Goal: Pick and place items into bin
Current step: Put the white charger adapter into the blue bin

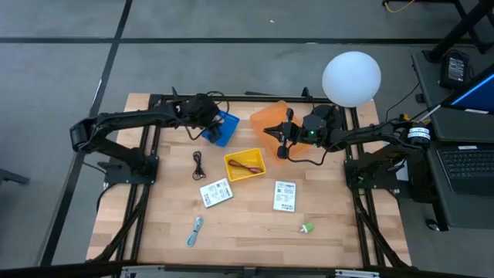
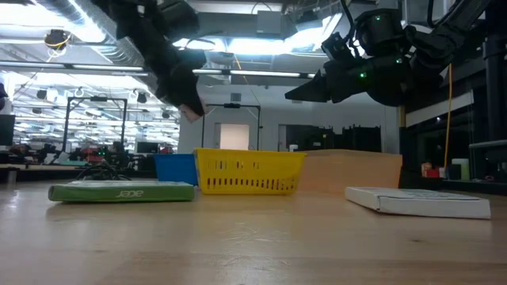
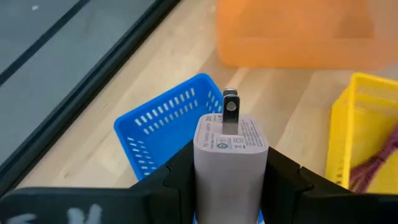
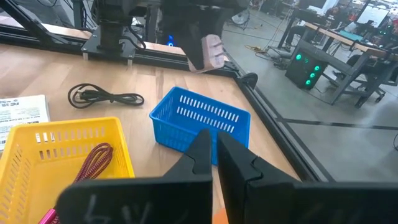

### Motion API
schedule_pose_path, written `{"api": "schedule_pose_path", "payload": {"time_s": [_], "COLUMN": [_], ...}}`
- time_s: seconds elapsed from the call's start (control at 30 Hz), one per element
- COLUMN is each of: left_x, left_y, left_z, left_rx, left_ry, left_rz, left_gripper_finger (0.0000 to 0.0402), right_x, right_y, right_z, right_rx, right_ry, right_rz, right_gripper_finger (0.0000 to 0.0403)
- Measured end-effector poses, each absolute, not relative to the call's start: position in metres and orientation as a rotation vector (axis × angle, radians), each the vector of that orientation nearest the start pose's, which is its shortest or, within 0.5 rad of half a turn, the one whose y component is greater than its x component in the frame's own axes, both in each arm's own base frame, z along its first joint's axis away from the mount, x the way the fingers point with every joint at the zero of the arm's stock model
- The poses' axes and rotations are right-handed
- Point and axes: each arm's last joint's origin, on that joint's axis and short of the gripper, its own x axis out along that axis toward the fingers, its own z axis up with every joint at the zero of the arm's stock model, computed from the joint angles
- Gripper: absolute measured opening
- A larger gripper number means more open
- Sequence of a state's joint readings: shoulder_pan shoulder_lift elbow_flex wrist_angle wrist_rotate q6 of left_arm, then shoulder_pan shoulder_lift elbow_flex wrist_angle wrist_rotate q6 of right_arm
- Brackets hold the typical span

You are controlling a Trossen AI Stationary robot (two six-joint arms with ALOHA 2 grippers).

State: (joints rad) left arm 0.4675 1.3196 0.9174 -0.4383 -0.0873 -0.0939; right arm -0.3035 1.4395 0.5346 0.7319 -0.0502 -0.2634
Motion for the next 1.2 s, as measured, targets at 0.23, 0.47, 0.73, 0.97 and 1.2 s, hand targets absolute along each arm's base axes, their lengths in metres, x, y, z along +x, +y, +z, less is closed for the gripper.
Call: {"api": "schedule_pose_path", "payload": {"time_s": [0.23,0.47,0.73,0.97,1.2], "left_x": [0.250,0.256,0.262,0.268,0.273], "left_y": [0.132,0.139,0.143,0.147,0.149], "left_z": [0.240,0.222,0.204,0.190,0.174], "left_rx": [-0.258,-0.266,-0.293,-0.308,-0.315], "left_ry": [0.919,0.994,1.048,1.074,1.119], "left_rz": [0.568,0.556,0.565,0.569,0.563], "left_gripper_finger": [0.0121,0.0122,0.0126,0.0127,0.0130], "right_x": [0.267,0.267,0.267,0.267,0.267], "right_y": [-0.082,-0.082,-0.082,-0.082,-0.082], "right_z": [0.193,0.192,0.191,0.191,0.191], "right_rx": [-0.230,-0.228,-0.228,-0.227,-0.228], "right_ry": [0.207,0.216,0.220,0.221,0.223], "right_rz": [-0.228,-0.227,-0.226,-0.226,-0.226], "right_gripper_finger": [0.0007,0.0007,0.0007,0.0007,0.0007]}}
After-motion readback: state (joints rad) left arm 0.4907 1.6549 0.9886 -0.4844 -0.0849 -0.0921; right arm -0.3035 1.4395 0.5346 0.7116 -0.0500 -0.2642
